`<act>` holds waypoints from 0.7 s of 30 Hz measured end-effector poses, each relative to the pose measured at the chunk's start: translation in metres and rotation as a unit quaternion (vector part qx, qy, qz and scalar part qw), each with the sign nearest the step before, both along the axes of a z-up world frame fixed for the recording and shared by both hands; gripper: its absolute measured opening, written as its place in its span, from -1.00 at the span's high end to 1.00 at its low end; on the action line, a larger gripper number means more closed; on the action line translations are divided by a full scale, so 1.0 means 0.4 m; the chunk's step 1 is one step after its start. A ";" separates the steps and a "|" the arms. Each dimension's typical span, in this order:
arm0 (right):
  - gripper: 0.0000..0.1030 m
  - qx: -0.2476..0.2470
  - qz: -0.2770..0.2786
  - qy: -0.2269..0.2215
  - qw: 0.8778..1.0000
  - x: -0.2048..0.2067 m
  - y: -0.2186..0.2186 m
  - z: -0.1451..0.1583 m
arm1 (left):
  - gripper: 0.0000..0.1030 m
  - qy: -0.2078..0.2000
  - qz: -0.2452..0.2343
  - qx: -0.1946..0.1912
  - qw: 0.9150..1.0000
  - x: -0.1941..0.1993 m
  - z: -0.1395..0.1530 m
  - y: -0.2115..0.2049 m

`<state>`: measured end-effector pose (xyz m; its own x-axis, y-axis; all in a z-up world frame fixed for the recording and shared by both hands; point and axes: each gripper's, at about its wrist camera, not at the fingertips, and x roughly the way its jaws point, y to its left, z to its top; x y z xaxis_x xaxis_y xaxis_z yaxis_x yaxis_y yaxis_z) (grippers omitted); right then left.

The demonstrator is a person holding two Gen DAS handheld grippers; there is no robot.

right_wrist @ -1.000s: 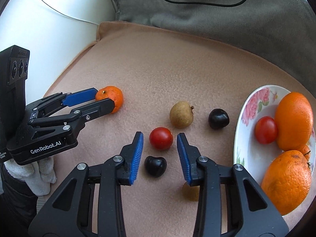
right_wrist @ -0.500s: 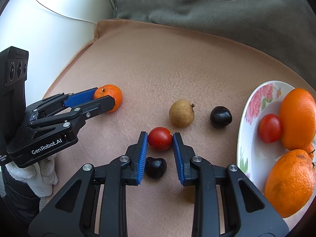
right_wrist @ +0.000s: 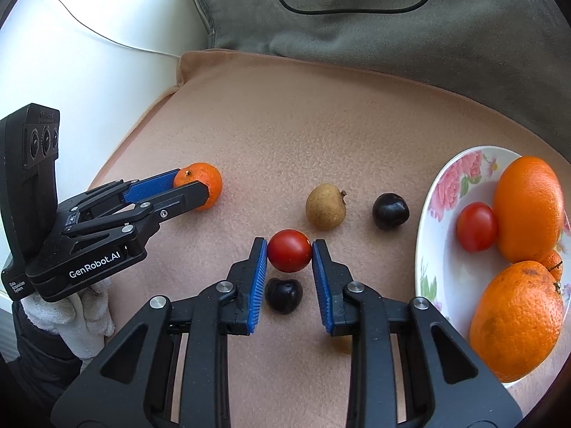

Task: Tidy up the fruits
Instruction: 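Carry the cherry tomato over the white plate with the right tool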

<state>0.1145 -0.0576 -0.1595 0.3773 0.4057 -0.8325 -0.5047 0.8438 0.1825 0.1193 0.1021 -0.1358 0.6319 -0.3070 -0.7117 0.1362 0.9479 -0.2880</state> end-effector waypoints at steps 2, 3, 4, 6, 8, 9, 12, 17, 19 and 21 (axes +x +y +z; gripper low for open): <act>0.47 0.006 -0.002 -0.003 1.000 -0.007 -0.011 0.010 | 0.26 -0.003 0.002 0.000 1.000 -0.004 0.004 0.001; 0.47 0.009 -0.003 -0.004 1.000 -0.010 -0.015 0.016 | 0.26 -0.004 0.002 -0.001 1.000 -0.005 0.007 0.001; 0.47 0.013 -0.003 -0.006 1.000 -0.014 -0.020 0.023 | 0.26 -0.005 0.003 0.000 1.000 -0.008 0.010 0.000; 0.48 0.019 -0.005 -0.011 1.000 -0.024 -0.032 0.037 | 0.26 -0.007 0.004 0.000 1.000 -0.012 0.016 -0.002; 0.47 0.025 -0.006 -0.018 1.000 -0.035 -0.045 0.054 | 0.26 -0.011 0.004 0.000 1.000 -0.017 0.024 -0.005; 0.47 0.027 -0.007 -0.022 0.999 -0.041 -0.052 0.063 | 0.26 -0.013 0.004 0.000 1.000 -0.018 0.029 -0.008; 0.47 0.032 -0.009 -0.033 0.999 -0.059 -0.074 0.087 | 0.26 -0.020 0.002 0.002 1.000 -0.026 0.045 -0.024; 0.47 0.043 -0.014 -0.045 0.998 -0.079 -0.113 0.120 | 0.26 -0.030 -0.004 0.004 1.000 -0.035 0.068 -0.046; 0.47 0.047 -0.018 -0.051 0.997 -0.087 -0.131 0.134 | 0.26 -0.034 -0.008 0.004 0.999 -0.039 0.078 -0.059; 0.47 0.051 -0.022 -0.057 0.997 -0.092 -0.146 0.146 | 0.26 -0.038 -0.011 0.006 0.999 -0.044 0.088 -0.073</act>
